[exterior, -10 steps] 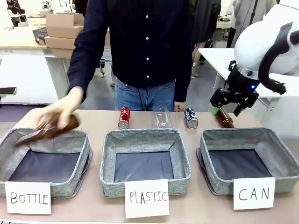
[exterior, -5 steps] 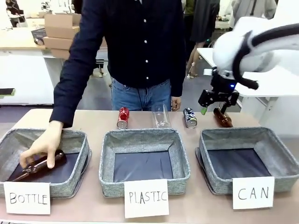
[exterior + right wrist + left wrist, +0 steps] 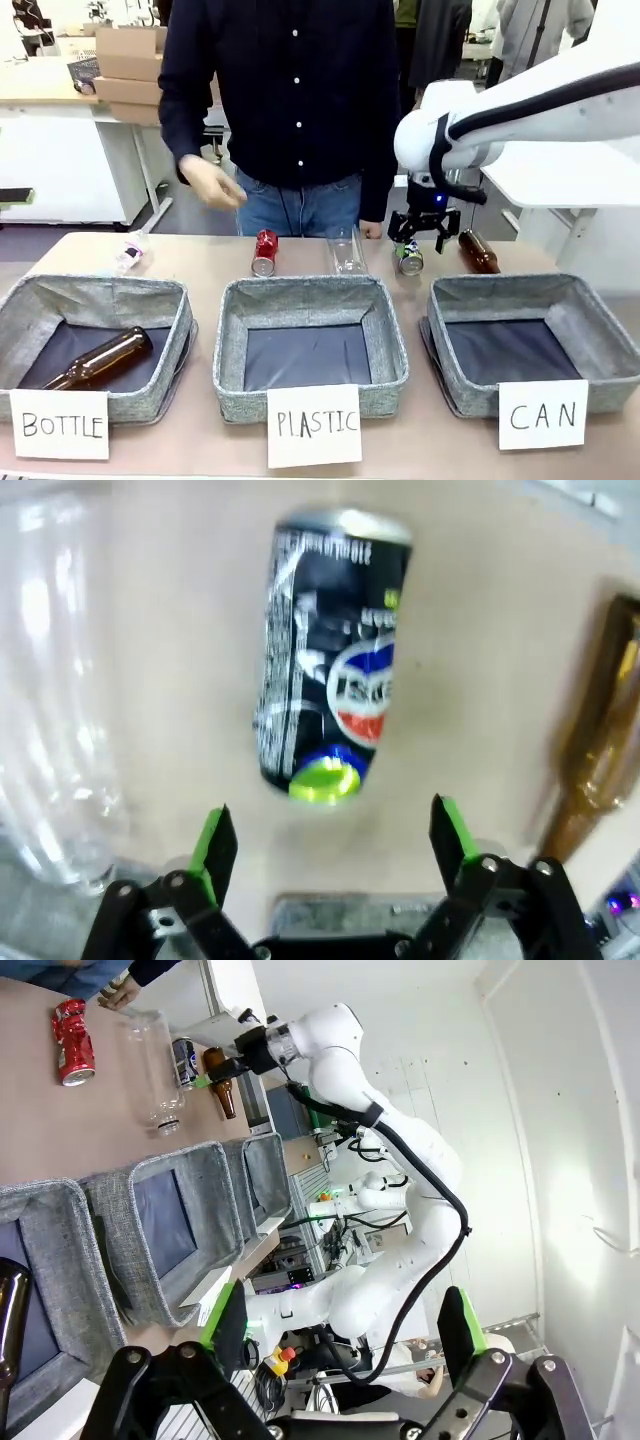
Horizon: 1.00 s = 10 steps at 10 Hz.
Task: Sort the can waste into the basket.
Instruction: Pick up the can waste from the table and place it in the right Fabric basket.
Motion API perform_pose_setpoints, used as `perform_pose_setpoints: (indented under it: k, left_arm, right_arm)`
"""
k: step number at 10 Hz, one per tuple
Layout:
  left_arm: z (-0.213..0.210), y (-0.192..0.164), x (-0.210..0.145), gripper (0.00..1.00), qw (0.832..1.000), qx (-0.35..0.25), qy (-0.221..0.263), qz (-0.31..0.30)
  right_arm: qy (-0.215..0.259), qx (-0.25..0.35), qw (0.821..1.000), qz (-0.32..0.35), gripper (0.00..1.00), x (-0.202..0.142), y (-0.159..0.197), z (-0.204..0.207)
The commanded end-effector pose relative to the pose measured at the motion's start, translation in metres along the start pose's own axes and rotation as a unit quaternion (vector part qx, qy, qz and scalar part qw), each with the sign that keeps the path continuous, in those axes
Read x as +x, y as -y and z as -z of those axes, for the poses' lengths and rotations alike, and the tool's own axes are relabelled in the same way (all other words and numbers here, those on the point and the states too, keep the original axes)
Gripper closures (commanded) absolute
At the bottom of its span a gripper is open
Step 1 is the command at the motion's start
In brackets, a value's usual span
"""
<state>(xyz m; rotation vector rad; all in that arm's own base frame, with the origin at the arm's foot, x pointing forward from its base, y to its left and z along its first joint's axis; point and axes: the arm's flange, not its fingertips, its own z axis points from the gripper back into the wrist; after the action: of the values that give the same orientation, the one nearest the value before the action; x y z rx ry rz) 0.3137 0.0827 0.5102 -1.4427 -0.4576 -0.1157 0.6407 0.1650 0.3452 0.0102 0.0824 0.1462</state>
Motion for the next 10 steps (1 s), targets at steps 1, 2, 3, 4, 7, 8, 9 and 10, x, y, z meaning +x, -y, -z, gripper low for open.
perform_pose_setpoints:
  k: [1, 2, 3, 4, 7, 8, 9, 10]
  left_arm:
    - [0.0, 0.002, 0.0, 0.0, 1.0, -0.012, 0.003, 0.012]
    - [0.0, 0.002, 0.0, 0.0, 1.0, -0.012, 0.003, 0.012]
    - [0.0, 0.002, 0.0, 0.0, 1.0, -0.012, 0.003, 0.012]
    - [0.0, 0.002, 0.0, 0.0, 1.0, -0.012, 0.003, 0.012]
    - [0.0, 0.002, 0.0, 0.0, 1.0, -0.012, 0.003, 0.012]
    - [0.0, 0.002, 0.0, 0.0, 1.0, -0.012, 0.003, 0.012]
    - [0.0, 0.002, 0.0, 0.0, 1.0, -0.012, 0.003, 0.012]
    - [0.0, 0.002, 0.0, 0.0, 1.0, -0.012, 0.003, 0.012]
  right_arm:
    - [0.016, -0.025, 0.999, 0.033, 0.0, 0.026, -0.003, 0.018]
    - [0.043, -0.02, 0.998, 0.041, 0.0, 0.032, -0.006, 0.031]
    - [0.054, -0.018, 0.997, 0.054, 0.0, 0.035, -0.007, 0.037]
    - [0.06, -0.009, 0.997, 0.055, 0.0, 0.037, -0.006, 0.041]
    - [0.072, -0.018, 0.996, 0.057, 0.12, 0.034, -0.003, 0.041]
    - [0.071, -0.022, 0.996, 0.053, 0.59, 0.033, -0.003, 0.041]
    - [0.073, -0.02, 0.996, 0.052, 0.71, 0.032, -0.003, 0.042]
    - [0.075, -0.017, 0.996, 0.052, 1.0, 0.031, -0.002, 0.042]
